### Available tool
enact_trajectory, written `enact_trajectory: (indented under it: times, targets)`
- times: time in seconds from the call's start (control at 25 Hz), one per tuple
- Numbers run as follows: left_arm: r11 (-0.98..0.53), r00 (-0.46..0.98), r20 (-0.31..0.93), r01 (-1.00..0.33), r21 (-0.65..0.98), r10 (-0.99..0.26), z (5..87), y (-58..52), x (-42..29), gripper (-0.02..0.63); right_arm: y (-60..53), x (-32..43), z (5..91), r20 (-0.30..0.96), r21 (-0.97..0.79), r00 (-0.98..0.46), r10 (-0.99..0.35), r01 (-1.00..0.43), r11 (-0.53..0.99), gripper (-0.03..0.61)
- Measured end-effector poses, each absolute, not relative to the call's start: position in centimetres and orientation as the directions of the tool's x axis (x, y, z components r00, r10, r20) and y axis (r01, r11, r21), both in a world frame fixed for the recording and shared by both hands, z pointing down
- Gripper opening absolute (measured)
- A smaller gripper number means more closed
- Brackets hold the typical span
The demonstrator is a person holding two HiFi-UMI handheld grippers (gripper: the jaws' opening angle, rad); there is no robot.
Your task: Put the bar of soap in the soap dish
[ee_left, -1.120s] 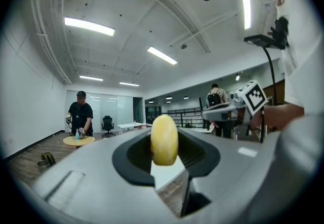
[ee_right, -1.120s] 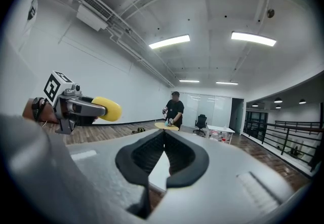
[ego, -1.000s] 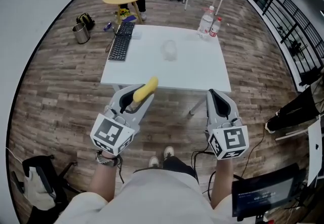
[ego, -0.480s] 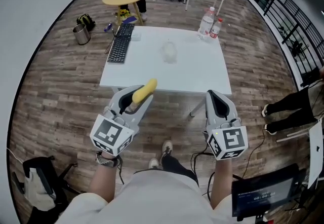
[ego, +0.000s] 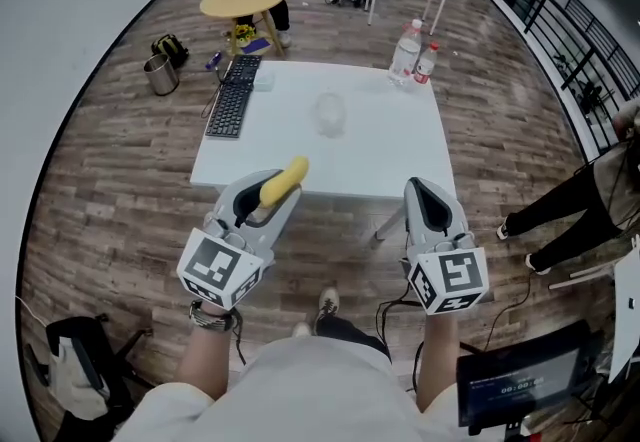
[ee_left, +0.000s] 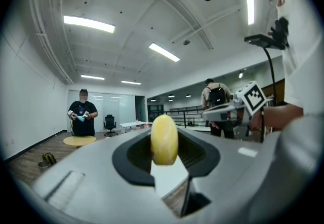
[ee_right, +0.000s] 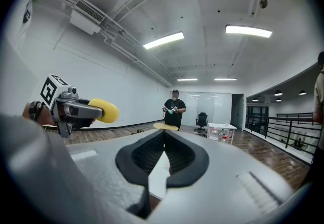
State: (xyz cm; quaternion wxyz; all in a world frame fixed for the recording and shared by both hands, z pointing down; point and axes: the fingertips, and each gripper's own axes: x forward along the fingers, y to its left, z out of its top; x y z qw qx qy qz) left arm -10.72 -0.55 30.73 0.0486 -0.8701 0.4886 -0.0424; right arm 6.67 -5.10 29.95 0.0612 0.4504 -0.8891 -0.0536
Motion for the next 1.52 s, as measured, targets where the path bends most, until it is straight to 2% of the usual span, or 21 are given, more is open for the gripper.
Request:
enact_trajectory:
  times: [1.52]
  targets:
    - [-0.452, 0.448, 0.061, -0.886, -0.105, -0.892, 31.5, -11.0, -9.1, 0.124, -17.2, 7.9, 31.3, 0.084, 0.096, -0.660, -0.747, -0.741, 0.665, 0.003]
